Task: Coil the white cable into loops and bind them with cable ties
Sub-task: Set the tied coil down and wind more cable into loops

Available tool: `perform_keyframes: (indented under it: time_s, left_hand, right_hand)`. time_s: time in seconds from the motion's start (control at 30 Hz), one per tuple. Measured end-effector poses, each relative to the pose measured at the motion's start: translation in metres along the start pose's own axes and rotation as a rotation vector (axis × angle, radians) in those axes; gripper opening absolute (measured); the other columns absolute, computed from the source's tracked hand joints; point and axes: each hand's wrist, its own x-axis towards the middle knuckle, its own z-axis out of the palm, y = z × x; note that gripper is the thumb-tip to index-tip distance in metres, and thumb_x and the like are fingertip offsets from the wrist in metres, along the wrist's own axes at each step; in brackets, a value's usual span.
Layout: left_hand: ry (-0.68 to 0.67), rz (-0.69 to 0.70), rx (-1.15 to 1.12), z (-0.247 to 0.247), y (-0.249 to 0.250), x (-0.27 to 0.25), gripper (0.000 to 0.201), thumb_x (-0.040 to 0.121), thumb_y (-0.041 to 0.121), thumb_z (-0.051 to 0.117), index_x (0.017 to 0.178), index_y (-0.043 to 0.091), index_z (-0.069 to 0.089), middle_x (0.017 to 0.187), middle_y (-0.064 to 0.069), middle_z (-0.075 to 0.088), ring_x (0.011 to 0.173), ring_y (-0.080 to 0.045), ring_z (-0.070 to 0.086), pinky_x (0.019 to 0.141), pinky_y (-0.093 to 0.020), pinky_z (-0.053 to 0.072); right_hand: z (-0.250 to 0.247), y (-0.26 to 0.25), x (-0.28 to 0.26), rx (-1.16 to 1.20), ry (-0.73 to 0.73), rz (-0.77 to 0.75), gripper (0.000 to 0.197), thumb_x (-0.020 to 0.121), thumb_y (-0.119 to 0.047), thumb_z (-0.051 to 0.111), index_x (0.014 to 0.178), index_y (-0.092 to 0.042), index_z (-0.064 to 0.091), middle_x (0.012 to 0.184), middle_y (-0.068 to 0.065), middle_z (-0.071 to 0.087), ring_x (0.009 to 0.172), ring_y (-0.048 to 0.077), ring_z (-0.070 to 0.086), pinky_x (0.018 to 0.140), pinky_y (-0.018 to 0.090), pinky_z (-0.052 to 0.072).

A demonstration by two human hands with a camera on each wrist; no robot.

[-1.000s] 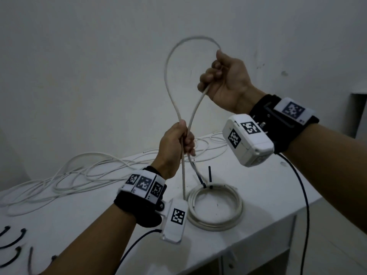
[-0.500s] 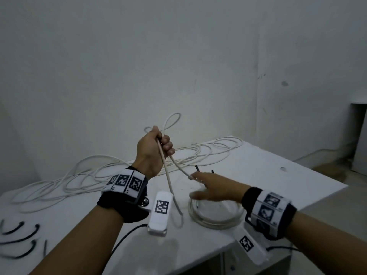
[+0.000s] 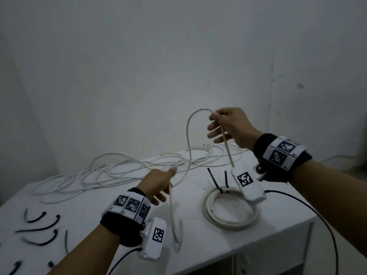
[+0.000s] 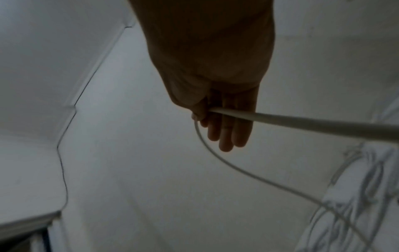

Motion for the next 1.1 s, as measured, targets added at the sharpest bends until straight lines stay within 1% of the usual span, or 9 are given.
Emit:
perform_keyframes:
  time_s: [0.13,0.23,0.3,0.4,0.57,0.67,0.8,1.0,1.1]
  left_hand:
    - [0.268,0.087,0.478,0.008,0.008,-0.007,0.077,0.073,0.056,0.074,0.124,0.006,0.046,0.125,-0.014,0.053,0.115,-0.032,0.052,0.084,-0.037,0.046]
    - [0.413,0.262,0.522,0.003,0.020,-0.016,0.071,0.081,0.035,0.071,0.137,0.011,0.035,0.136,-0.014,0.044,0.125,-0.032,0.043,0.095,-0.041,0.041]
    - [0.394,0.388,0.216,-0.008,0.029,-0.016,0.040,0.092,0.021,0.058,0.130,0.012,0.049,0.131,-0.011,0.054,0.117,-0.026,0.052,0.091,-0.034,0.042]
    - [0.228,0.431,-0.229,-0.015,0.035,-0.020,0.020,0.098,0.027,0.048,0.103,0.016,0.064,0.106,-0.006,0.069,0.090,-0.019,0.064,0.072,-0.029,0.046]
    - [0.048,0.651,-0.077,0.004,0.026,-0.030,0.026,0.092,0.039,0.059,0.113,0.023,0.059,0.098,0.009,0.069,0.093,-0.005,0.064,0.081,-0.022,0.050]
    - [0.040,0.666,-0.163,0.012,0.027,-0.028,0.029,0.092,0.028,0.062,0.119,0.021,0.055,0.086,0.001,0.071,0.075,-0.014,0.070,0.070,-0.030,0.055]
    - [0.097,0.734,-0.216,0.009,0.033,-0.025,0.020,0.096,0.014,0.056,0.112,0.027,0.057,0.078,-0.006,0.069,0.064,-0.021,0.069,0.062,-0.034,0.057]
    - [0.207,0.680,-0.481,-0.001,0.035,-0.023,0.014,0.096,0.001,0.050,0.091,0.013,0.055,0.078,-0.011,0.064,0.063,-0.025,0.067,0.059,-0.036,0.058]
    - [0.201,0.674,-0.461,-0.001,0.031,-0.022,0.012,0.096,0.000,0.049,0.092,0.011,0.054,0.081,-0.012,0.065,0.068,-0.026,0.069,0.063,-0.036,0.059]
  right_hand:
    - [0.031,0.007,-0.011,0.434,-0.052,0.186,0.013,0.100,-0.013,0.045,0.087,-0.007,0.045,0.080,0.016,0.065,0.066,0.027,0.069,0.056,0.039,0.059]
    - [0.047,0.018,-0.017,0.573,-0.139,0.274,0.016,0.100,-0.012,0.043,0.085,-0.009,0.043,0.089,0.017,0.066,0.076,0.029,0.068,0.063,0.041,0.058]
    - [0.048,0.021,-0.020,0.508,-0.203,0.264,0.016,0.099,-0.014,0.046,0.084,-0.011,0.044,0.090,0.017,0.067,0.078,0.030,0.069,0.067,0.041,0.058]
    - [0.044,0.019,-0.023,0.362,-0.244,0.184,0.014,0.095,-0.018,0.055,0.088,-0.009,0.047,0.087,0.016,0.067,0.078,0.031,0.069,0.070,0.043,0.057]
    - [0.044,0.008,-0.025,0.260,-0.210,0.045,0.017,0.089,-0.021,0.064,0.084,-0.010,0.052,0.077,0.009,0.059,0.070,0.022,0.064,0.062,0.038,0.058]
    - [0.047,0.003,-0.029,0.167,-0.189,-0.049,0.018,0.087,-0.016,0.067,0.077,-0.009,0.054,0.067,0.003,0.053,0.059,0.015,0.056,0.060,0.037,0.057]
    - [0.051,0.009,-0.037,-0.069,-0.165,-0.139,0.020,0.089,-0.028,0.065,0.082,-0.010,0.057,0.060,0.001,0.058,0.042,0.010,0.045,0.039,0.023,0.041]
    - [0.059,0.034,-0.062,0.199,-0.094,0.344,0.049,0.096,-0.054,0.038,0.103,-0.006,0.047,0.056,0.009,0.057,0.032,0.015,0.044,0.037,0.021,0.039]
    - [0.074,0.049,-0.081,0.266,-0.249,0.575,0.047,0.097,-0.054,0.035,0.104,-0.009,0.044,0.078,0.020,0.067,0.054,0.026,0.066,0.043,0.029,0.052]
